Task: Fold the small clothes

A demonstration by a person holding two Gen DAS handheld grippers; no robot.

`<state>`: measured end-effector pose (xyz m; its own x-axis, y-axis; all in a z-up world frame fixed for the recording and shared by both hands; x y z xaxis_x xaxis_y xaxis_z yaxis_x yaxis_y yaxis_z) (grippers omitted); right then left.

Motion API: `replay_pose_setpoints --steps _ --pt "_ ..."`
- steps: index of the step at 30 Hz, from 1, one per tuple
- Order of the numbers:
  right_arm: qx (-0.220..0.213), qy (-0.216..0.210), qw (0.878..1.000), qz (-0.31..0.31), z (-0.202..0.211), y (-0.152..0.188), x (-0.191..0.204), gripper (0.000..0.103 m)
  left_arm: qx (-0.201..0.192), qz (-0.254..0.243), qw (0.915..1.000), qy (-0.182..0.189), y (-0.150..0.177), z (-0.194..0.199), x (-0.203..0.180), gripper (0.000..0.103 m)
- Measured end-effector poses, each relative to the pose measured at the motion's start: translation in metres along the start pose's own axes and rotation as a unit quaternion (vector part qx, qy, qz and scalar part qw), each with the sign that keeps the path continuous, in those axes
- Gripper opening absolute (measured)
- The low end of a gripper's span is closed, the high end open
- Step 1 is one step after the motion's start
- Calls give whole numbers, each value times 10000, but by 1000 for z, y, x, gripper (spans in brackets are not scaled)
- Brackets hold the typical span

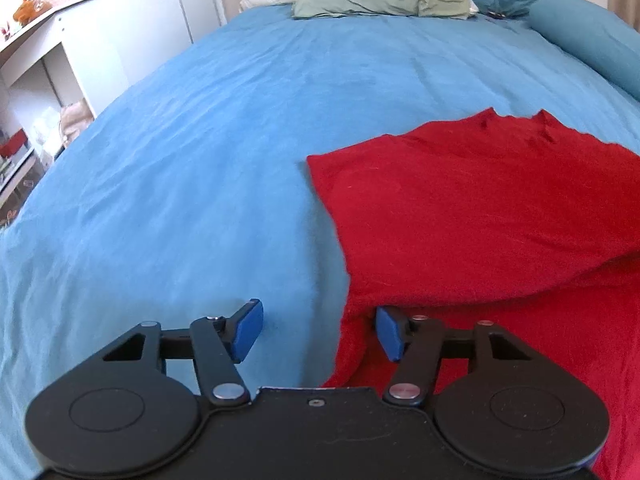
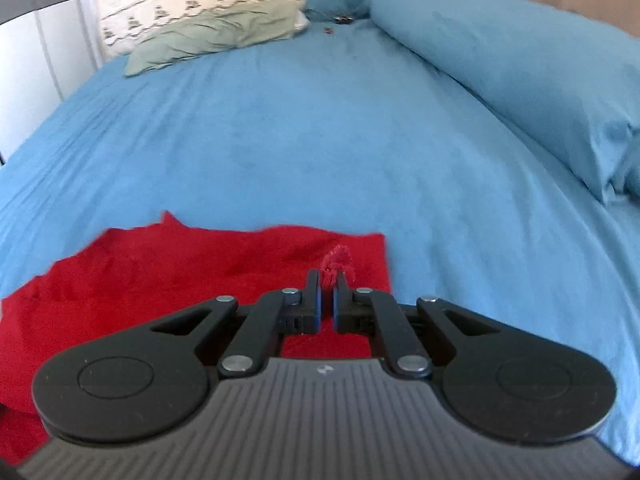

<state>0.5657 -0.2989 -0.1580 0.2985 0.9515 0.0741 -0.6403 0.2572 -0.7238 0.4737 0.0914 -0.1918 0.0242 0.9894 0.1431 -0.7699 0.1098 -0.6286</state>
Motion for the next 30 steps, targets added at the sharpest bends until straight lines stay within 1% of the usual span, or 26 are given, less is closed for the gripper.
replay_pose_setpoints --steps 1,3,7,8,9,10,11,12,13,14,15,16,17,19,21,22,24,25,26,27,28,30 --pt "-39 3 10000 -67 -1 0 -4 20 29 24 10000 -12 1 0 1 63" --pt "18 50 9999 -118 -7 6 -11 20 87 118 9999 -87 4 2 2 63" --pt "349 -4 9994 71 -17 26 -20 24 325 391 9984 -234 9 7 8 63" --pt "395 17 9992 102 -14 28 -21 32 400 429 9979 -281 10 10 10 63" --pt "446 72 9989 125 -11 28 -22 53 446 425 9976 -310 11 13 10 63" --pt "421 126 9989 133 -5 28 -22 66 465 391 9976 -339 10 17 10 63" --pt "303 125 9993 154 4 28 -20 86 448 348 9977 -365 8 23 9 63" --pt "111 17 9997 235 18 29 -17 97 363 275 9985 -300 5 30 7 69" --pt "-42 -122 9994 318 28 29 -11 102 228 164 9995 -158 1 38 3 74" --pt "-119 -292 9987 390 36 31 -3 103 32 4 10000 36 -5 44 -3 82" --pt "-103 -486 9974 518 39 33 4 103 -186 -183 9994 232 -10 51 -10 93" --pt "-52 -674 9949 749 37 37 14 103 -321 -298 9984 352 -15 54 -16 96" --pt "-15 -707 9930 942 33 41 21 103 -420 -388 9971 500 -19 54 -22 96" --pt "53 -702 9908 1155 21 47 30 103 -427 -516 9941 848 -26 45 -34 96" --pt "212 -688 9912 1113 5 54 30 103 -465 -627 9913 1064 -31 33 -44 96" --pt "302 -637 9920 1051 -3 57 27 103 -424 -575 9916 1075 -33 26 -46 96" --pt "509 -503 9937 864 -18 62 17 103 -165 -314 9932 1108 -33 7 -46 96" --pt "539 -553 9944 717 -22 64 10 103 11 -210 9938 1091 -31 -2 -44 96" --pt "469 -648 9949 610 -23 64 4 103 225 -121 9939 1069 -28 -13 -43 95" --pt "457 -682 9949 581 -23 64 1 103 283 -72 9935 1099 -25 -20 -42 96" --pt "479 -713 9945 603 -23 65 1 103 173 -86 9935 1124 -23 -19 -42 97" --pt "532 -777 9933 667 -22 64 1 103 148 -155 9936 1112 -23 -17 -43 97"
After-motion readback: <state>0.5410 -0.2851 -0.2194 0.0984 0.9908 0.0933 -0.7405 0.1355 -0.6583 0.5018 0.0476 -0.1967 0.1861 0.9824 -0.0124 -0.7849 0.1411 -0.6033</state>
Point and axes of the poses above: each gripper's, at about its wrist camera, not at the fingertips, and z roughly against the way its jaws point, x to its left, y to its underside, the point moved 2 cm from there along -z, roughly the way its jaws point, and after that the axes turned 2 degrees about -y, right-handed, at the moved point
